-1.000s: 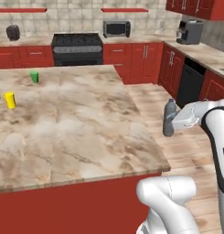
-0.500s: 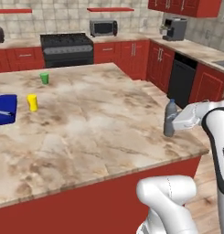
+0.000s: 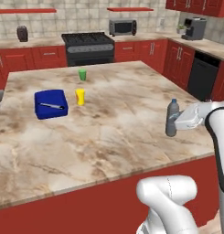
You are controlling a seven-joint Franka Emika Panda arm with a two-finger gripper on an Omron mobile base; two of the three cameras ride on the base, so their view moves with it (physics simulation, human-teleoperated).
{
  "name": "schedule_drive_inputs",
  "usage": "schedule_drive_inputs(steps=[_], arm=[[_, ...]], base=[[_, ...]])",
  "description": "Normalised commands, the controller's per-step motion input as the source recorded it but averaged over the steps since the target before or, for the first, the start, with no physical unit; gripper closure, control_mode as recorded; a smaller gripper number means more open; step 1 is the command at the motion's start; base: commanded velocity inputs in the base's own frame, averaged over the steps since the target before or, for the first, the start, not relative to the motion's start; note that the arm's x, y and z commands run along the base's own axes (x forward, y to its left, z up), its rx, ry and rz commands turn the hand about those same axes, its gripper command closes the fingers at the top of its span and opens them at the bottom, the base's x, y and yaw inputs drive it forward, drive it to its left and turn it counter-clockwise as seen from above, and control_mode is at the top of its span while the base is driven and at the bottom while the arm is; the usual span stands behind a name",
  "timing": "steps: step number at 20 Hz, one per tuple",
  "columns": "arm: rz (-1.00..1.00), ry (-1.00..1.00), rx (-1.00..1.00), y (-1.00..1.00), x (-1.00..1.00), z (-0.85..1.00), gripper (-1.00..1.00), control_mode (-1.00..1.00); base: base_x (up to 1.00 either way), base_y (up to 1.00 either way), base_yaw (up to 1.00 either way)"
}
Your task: Place the drinks on the dining counter in a tight cluster.
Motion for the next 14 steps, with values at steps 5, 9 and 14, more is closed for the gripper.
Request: schedule_drive_inputs(steps=[5,9,14], arm=[[0.0,0.0,0.0,0.0,0.0,0.0,1.0,1.0],[0.0,0.0,0.0,0.0,0.0,0.0,1.0,1.0],[0.0,0.0,0.0,0.0,0.0,0.0,1.0,1.0]], base=[[0.14,0.32,0.02],[0.23,0.66,0.0],[0.34,0.56,0.0]])
